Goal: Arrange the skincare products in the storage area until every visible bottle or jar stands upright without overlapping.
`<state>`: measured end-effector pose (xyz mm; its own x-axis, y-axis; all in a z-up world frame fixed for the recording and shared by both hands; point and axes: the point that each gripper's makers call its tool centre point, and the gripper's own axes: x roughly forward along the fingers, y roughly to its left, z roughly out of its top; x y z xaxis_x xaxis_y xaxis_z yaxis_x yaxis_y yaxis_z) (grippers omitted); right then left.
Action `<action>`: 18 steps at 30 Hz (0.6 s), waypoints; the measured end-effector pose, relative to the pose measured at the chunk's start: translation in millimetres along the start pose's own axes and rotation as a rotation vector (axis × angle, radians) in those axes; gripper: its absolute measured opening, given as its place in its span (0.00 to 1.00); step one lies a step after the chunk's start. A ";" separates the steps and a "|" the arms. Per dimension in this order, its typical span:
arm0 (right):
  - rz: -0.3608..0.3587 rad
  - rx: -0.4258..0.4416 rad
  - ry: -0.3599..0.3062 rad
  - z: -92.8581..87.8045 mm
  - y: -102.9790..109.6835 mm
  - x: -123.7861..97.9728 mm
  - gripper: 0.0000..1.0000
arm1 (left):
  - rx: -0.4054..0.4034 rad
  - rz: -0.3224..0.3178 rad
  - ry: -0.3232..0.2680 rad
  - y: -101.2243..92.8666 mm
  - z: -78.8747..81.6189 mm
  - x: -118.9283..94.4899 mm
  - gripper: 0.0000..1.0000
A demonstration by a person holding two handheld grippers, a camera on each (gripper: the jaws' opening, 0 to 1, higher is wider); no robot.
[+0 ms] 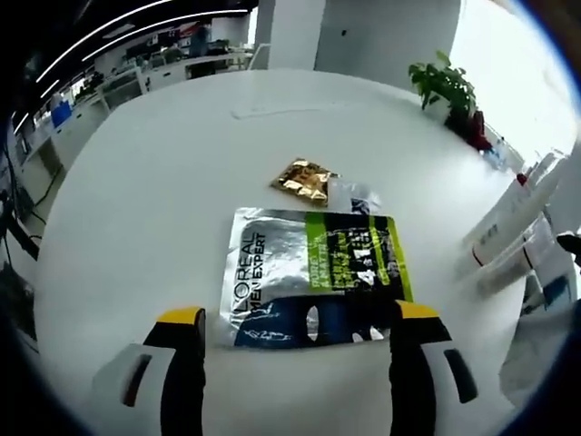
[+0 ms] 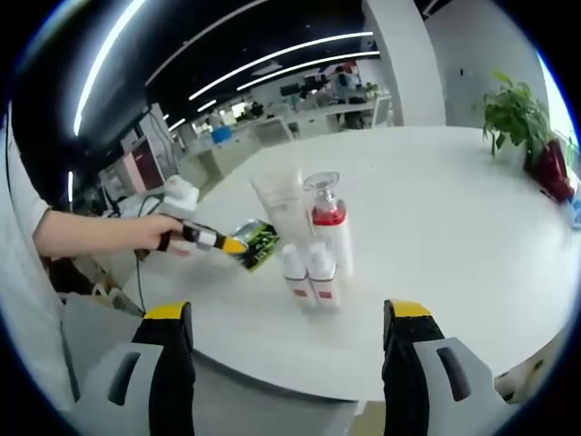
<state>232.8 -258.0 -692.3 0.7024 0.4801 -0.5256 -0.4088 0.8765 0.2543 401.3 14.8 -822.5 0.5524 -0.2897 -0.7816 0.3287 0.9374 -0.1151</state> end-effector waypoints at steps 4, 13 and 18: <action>-0.002 0.003 -0.001 -0.3 -0.6 -0.3 0.86 | 0.002 0.033 0.023 -7.3 -4.5 2.2 0.78; -0.004 0.006 -0.002 -0.2 -1.3 -0.3 0.86 | 0.086 0.085 0.043 7.5 -3.5 10.2 0.72; -0.003 0.007 0.001 -0.7 -1.3 0.1 0.86 | 0.105 0.080 0.028 7.5 -1.1 9.9 0.71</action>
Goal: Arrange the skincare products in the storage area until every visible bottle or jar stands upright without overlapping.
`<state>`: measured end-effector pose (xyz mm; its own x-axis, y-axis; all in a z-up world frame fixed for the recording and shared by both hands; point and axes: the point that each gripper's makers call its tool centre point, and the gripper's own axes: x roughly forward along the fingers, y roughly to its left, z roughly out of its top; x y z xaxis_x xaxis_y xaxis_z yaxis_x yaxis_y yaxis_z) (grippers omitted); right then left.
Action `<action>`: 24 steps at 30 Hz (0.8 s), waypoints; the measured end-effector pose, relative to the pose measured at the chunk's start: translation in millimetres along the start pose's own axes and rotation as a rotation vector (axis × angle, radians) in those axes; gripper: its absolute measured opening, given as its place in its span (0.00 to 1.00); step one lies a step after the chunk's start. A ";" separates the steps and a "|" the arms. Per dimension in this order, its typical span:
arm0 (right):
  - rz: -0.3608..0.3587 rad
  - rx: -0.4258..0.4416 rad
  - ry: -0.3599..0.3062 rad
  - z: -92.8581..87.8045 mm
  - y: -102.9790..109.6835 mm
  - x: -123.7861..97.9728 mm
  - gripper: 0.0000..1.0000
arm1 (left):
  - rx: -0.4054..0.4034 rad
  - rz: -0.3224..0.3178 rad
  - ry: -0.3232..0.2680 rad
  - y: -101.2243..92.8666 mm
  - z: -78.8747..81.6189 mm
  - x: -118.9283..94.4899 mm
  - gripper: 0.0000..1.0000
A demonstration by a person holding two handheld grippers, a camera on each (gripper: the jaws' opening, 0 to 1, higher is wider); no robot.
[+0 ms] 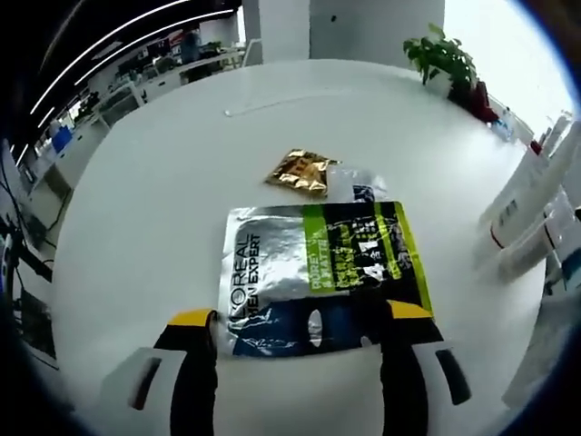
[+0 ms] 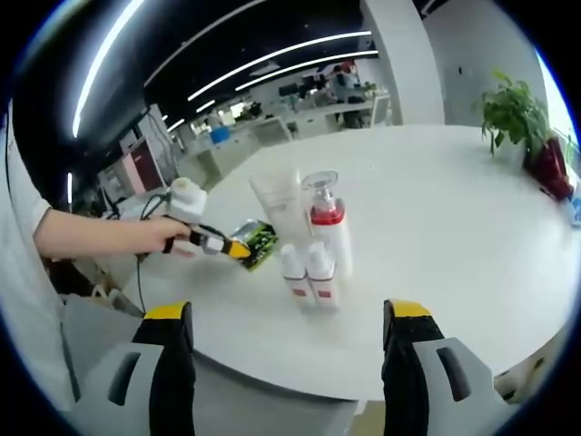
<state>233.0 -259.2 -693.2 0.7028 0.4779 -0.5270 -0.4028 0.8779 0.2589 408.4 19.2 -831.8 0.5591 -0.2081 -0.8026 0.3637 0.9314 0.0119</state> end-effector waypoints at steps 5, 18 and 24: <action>0.000 0.001 0.001 -0.1 0.1 -0.1 0.85 | -0.013 -0.001 -0.007 1.1 -0.4 -0.5 0.66; -0.003 0.000 0.005 -0.7 -0.5 0.0 0.85 | -0.057 0.031 -0.074 17.9 -1.6 -3.8 0.35; -0.005 0.000 0.008 -1.2 -0.5 -0.1 0.85 | 0.004 0.037 -0.115 20.1 1.6 -7.0 0.23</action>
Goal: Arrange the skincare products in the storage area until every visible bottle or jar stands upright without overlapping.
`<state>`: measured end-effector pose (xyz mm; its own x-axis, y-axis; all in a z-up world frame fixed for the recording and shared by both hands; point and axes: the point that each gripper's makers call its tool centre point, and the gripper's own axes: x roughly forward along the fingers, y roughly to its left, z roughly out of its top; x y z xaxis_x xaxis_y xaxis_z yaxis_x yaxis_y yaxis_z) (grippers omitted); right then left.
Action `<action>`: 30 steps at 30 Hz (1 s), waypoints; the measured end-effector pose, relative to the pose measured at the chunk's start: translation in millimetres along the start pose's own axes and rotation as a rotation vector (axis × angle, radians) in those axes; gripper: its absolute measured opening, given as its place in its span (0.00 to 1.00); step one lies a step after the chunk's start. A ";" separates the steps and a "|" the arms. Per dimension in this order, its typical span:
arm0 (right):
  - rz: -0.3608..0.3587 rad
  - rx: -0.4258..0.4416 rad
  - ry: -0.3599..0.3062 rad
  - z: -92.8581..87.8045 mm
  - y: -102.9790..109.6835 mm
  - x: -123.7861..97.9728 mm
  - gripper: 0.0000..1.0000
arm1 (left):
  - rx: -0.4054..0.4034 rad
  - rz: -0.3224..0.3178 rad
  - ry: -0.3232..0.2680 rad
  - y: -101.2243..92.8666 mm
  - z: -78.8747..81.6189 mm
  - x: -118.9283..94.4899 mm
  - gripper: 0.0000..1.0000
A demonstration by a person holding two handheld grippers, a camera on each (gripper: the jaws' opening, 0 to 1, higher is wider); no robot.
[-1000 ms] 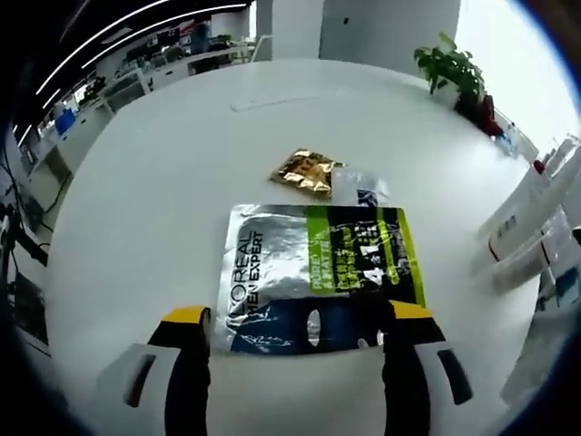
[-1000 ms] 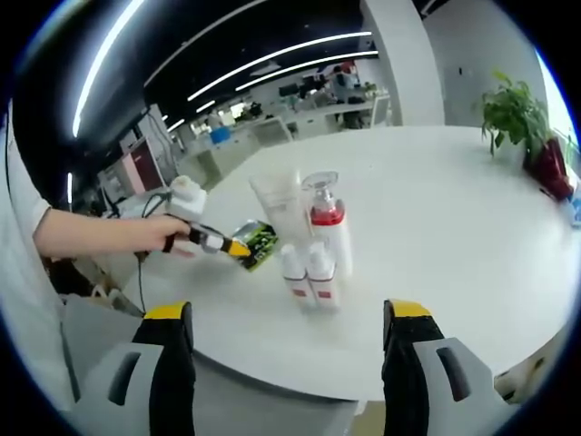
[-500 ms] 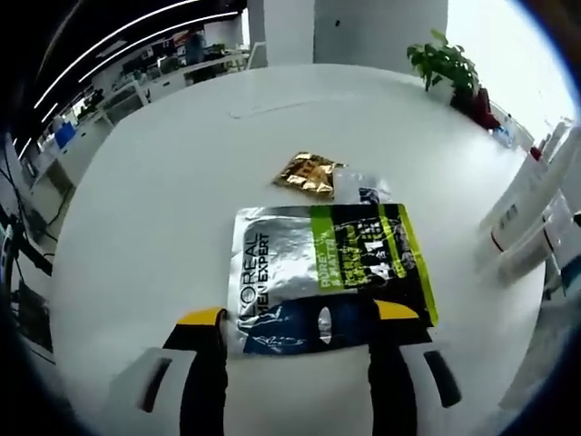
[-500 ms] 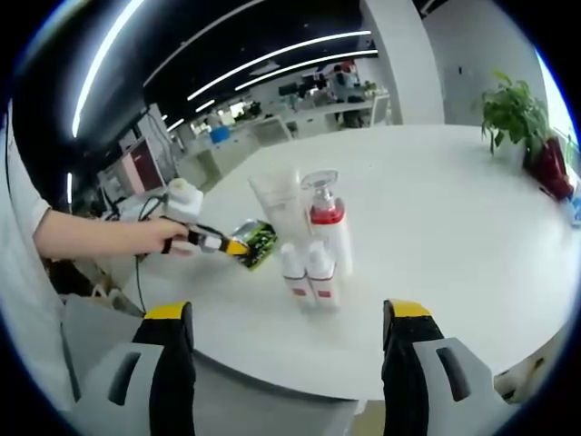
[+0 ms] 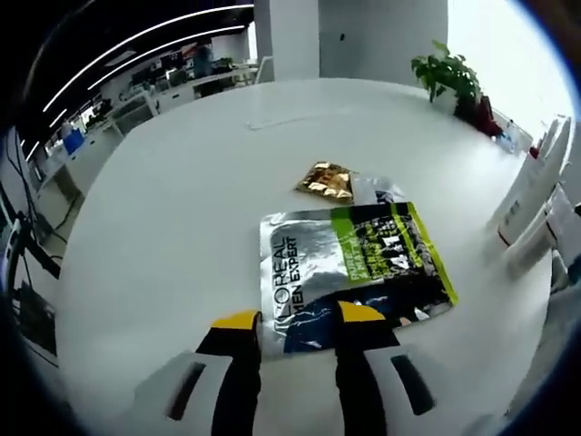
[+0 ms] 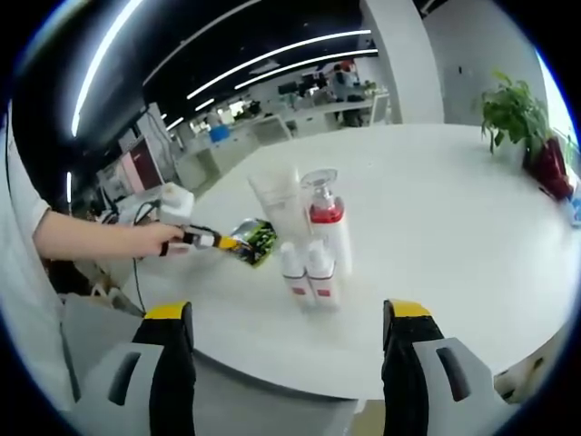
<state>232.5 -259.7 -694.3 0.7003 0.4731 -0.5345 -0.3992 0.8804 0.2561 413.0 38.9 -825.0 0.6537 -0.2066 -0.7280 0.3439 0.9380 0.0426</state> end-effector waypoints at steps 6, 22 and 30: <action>-0.001 0.001 0.000 -0.1 -0.4 0.1 0.85 | 0.032 -0.005 0.007 0.4 -1.6 -1.0 0.01; 0.000 0.002 -0.003 0.6 -0.4 -0.2 0.85 | 0.033 -0.014 -0.002 5.9 -0.1 -6.7 0.00; 0.000 0.000 -0.003 0.3 -0.2 -0.1 0.85 | -0.019 -0.074 -0.024 0.0 5.8 -15.8 0.00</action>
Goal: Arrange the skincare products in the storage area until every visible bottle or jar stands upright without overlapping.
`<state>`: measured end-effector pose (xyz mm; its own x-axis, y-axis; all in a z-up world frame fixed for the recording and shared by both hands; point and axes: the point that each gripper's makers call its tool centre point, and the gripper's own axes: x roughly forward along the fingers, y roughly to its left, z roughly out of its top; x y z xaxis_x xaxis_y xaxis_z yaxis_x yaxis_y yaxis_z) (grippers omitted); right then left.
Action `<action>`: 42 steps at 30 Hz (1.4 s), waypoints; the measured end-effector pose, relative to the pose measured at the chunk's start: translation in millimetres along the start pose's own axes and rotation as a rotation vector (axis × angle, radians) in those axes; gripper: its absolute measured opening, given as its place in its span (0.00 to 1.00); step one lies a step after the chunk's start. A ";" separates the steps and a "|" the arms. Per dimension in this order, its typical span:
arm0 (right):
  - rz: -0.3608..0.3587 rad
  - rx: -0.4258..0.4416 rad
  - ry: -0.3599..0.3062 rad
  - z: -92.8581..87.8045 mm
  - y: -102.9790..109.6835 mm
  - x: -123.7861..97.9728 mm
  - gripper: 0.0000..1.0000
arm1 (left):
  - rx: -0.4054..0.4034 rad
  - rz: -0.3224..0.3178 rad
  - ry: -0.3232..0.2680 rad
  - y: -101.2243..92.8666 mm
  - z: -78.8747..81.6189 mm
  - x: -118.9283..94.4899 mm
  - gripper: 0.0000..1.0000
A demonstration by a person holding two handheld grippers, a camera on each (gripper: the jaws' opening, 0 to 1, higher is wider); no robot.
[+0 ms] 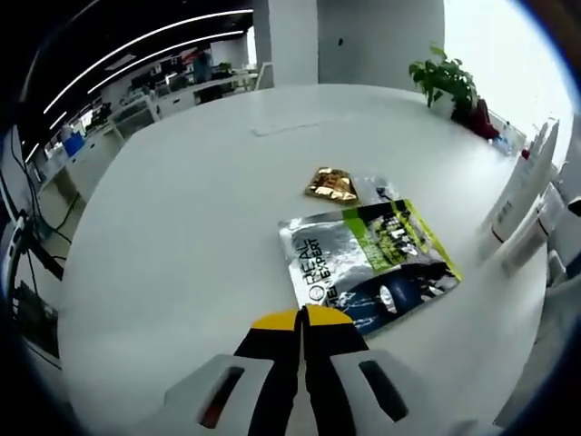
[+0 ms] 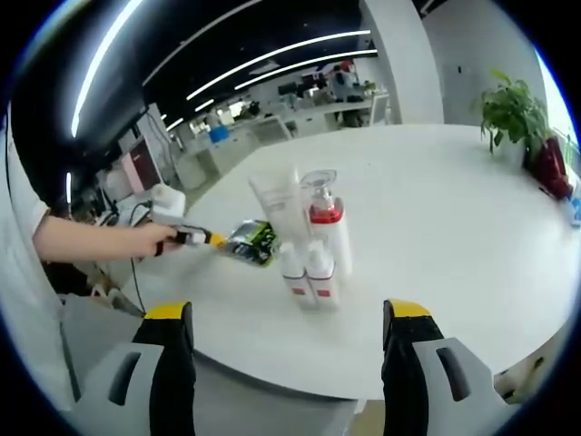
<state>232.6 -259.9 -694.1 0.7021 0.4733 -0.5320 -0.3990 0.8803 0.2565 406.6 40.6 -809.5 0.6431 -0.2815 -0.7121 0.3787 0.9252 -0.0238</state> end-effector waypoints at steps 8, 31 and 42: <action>0.000 -0.042 0.017 -0.8 4.1 1.0 0.86 | -0.110 -0.067 -0.039 10.0 6.0 -12.1 0.00; -0.001 -0.063 0.028 -2.5 4.9 1.4 0.86 | -0.391 -0.075 0.017 -9.1 -23.2 -25.5 0.12; 0.002 -0.058 0.032 -3.6 4.6 2.2 0.86 | -0.662 -0.128 0.001 -15.7 -30.1 -25.6 0.17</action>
<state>230.2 -254.8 -697.0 0.6826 0.4727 -0.5573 -0.4344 0.8757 0.2108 364.1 40.9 -812.0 0.6196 -0.3993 -0.6758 -0.0359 0.8456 -0.5326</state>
